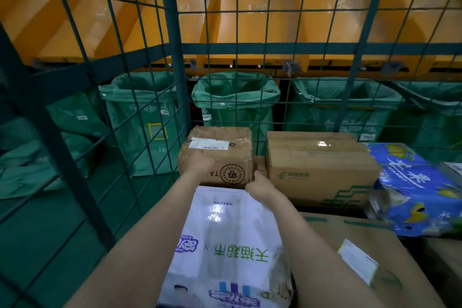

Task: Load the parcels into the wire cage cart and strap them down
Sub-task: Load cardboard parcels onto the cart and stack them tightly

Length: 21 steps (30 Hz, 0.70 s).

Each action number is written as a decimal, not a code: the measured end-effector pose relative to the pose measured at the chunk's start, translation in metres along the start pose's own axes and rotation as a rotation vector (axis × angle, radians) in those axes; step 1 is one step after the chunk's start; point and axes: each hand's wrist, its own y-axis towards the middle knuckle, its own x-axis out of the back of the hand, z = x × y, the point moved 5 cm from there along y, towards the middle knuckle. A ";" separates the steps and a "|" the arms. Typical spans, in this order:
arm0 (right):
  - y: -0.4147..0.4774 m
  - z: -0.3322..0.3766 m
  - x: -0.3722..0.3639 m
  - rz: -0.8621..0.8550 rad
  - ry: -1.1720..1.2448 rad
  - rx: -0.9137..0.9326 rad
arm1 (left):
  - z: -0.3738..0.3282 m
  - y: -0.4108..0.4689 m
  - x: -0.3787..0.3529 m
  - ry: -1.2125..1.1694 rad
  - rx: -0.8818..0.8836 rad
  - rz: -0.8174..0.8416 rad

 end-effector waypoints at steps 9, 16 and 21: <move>-0.088 -0.020 0.048 0.050 0.075 0.066 | -0.032 -0.147 0.015 -0.192 0.063 0.112; -0.198 -0.063 0.057 0.129 0.153 0.051 | -0.005 -0.276 0.028 -0.163 0.300 0.043; -0.261 -0.102 0.043 0.184 0.174 0.039 | 0.003 -0.362 0.034 -0.217 0.350 0.017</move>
